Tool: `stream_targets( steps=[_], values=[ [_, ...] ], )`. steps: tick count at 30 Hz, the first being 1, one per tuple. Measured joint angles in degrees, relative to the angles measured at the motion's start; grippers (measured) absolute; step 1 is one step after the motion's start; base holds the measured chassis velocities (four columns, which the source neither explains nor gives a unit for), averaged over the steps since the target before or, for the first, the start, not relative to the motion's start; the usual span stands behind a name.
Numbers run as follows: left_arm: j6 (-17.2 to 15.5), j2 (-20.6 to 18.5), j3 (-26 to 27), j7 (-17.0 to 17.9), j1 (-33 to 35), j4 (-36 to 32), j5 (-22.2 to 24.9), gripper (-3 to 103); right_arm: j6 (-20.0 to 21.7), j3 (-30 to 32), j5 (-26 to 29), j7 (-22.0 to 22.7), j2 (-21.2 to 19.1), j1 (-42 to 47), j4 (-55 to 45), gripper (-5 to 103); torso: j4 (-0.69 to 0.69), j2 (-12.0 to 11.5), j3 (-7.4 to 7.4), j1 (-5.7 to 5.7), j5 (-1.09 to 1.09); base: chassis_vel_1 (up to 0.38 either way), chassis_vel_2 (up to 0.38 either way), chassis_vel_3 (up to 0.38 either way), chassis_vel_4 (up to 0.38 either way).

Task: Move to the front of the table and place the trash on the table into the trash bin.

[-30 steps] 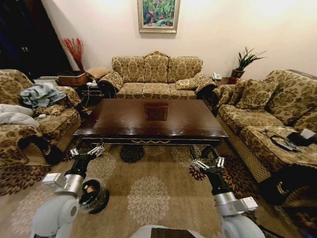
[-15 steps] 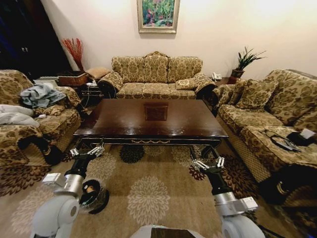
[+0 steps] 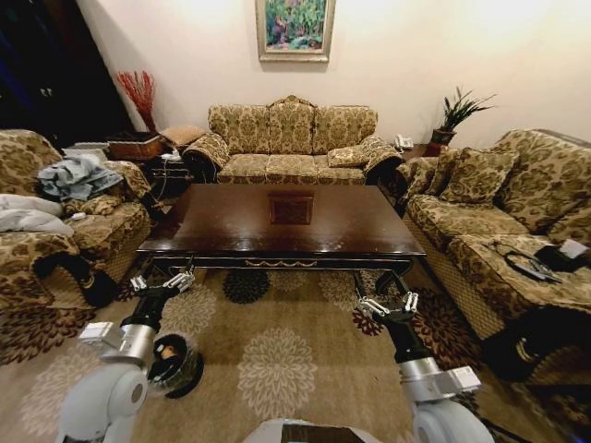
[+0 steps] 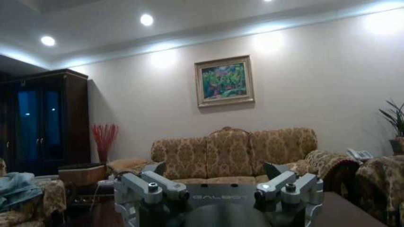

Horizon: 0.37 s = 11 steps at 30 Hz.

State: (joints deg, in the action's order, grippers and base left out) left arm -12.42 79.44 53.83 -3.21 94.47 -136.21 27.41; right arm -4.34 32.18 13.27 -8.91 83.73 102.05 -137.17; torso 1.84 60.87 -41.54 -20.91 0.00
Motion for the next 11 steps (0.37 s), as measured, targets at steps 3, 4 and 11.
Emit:
stream_targets(
  steps=[3,4,11],
  values=[
    [0.0,0.0,0.0,0.0,0.0,0.0,0.0,100,0.0,0.0,0.0,0.0,0.0,0.0,0.0,100,0.0,0.0,0.0,0.0,0.0,0.0,0.0,0.0,0.0],
    [0.0,0.0,0.0,0.0,0.0,0.0,0.0,100,0.0,0.0,0.0,0.0,0.0,0.0,0.0,100,0.0,0.0,0.0,0.0,0.0,0.0,0.0,0.0,0.0],
    [0.0,0.0,0.0,0.0,0.0,0.0,0.0,100,0.0,0.0,0.0,0.0,0.0,0.0,0.0,100,0.0,0.0,0.0,0.0,0.0,0.0,0.0,0.0,0.0]
  ],
)
